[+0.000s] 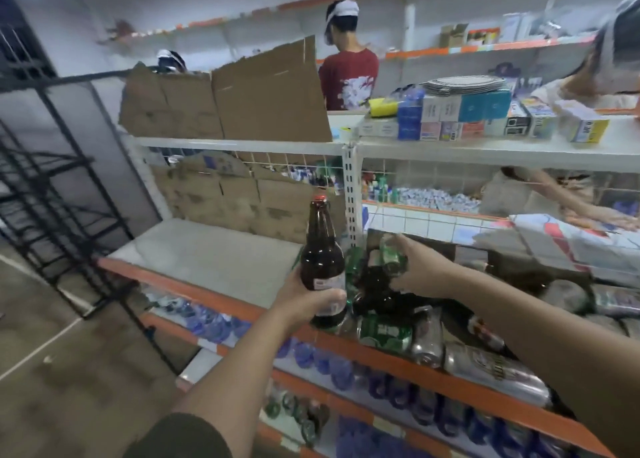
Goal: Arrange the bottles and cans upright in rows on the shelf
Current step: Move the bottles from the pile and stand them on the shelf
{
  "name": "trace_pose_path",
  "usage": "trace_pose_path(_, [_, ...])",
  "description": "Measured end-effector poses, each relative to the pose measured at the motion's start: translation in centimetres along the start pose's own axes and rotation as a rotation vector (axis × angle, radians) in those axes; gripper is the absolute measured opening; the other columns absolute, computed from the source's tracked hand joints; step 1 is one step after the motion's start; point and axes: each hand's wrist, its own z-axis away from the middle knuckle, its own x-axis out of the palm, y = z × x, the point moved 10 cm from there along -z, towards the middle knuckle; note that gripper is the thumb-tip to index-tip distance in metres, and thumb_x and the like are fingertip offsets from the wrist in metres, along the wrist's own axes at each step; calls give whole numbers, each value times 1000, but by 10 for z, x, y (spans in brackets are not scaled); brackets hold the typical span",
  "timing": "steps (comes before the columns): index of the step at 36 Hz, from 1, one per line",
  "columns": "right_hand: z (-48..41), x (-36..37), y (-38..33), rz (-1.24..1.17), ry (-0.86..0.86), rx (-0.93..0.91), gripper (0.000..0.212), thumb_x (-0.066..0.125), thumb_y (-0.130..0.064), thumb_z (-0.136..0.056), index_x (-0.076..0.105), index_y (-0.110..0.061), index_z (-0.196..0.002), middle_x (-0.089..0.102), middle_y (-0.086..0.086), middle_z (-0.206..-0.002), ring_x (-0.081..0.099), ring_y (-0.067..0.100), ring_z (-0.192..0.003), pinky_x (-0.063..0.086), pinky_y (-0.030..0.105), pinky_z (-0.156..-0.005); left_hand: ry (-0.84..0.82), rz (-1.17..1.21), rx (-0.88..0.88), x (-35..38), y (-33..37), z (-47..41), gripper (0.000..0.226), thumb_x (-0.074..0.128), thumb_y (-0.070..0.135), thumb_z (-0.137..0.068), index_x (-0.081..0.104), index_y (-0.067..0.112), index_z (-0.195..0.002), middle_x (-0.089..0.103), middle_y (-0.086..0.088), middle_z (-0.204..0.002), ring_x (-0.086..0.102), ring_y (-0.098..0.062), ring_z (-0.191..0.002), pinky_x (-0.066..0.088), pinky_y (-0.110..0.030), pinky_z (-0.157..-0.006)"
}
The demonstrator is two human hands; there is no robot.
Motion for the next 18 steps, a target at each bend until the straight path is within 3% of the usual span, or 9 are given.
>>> trace_pose_path(2, [-10,25,27,226,-96,83,92,77,-25,-78,28,-26,-156,46,4,-154,52,28,-132,47,44,-107,23,5,-3,-12,-12,3,58,88,25,-55,71,23,-111,78,4,-103,73,-15,-99,58,-31,-83])
trace_pose_path(4, [-20,41,40,369,-132,70,95,73,-28,-78,23,-28,-159,38,2,-160,39,26,-144,35,43,-118,38,33,-5,-19,-24,4,56,92,11,-61,70,24,-111,78,5,-102,74,-9,-94,58,-22,-73])
trace_pose_path(7, [-32,55,49,521,-139,28,96,71,-25,-81,18,-26,-161,30,1,-164,28,25,-150,22,45,-123,42,63,6,-22,-33,2,53,88,-3,-69,69,23,-111,77,6,-103,72,2,-85,54,-11,-65])
trace_pose_path(10, [-43,71,62,678,-173,35,95,67,-27,-84,12,-22,-162,27,4,-164,28,28,-151,18,50,-124,44,92,15,-22,-41,-4,57,86,-4,-72,66,16,-122,75,-1,-113,72,-4,-94,55,-11,-67])
trace_pose_path(12, [-47,78,71,740,-183,48,90,63,-24,-87,12,-22,-162,28,7,-162,30,31,-149,23,52,-122,43,88,4,-24,-50,-8,58,89,0,-70,67,19,-121,75,-3,-113,72,-14,-102,58,-17,-72])
trace_pose_path(15, [-53,81,75,779,-142,37,83,58,-18,-89,14,-22,-160,29,11,-160,31,34,-146,31,52,-116,14,50,-14,-22,-63,-13,59,91,18,-59,68,19,-113,77,-9,-106,74,-26,-100,61,-42,-88])
trace_pose_path(18, [-62,85,78,818,-79,9,77,57,-17,-91,19,-22,-158,34,10,-157,33,32,-145,28,49,-118,7,25,-26,-22,-73,-18,68,92,29,-53,67,24,-116,77,-4,-106,74,-24,-100,59,-48,-92])
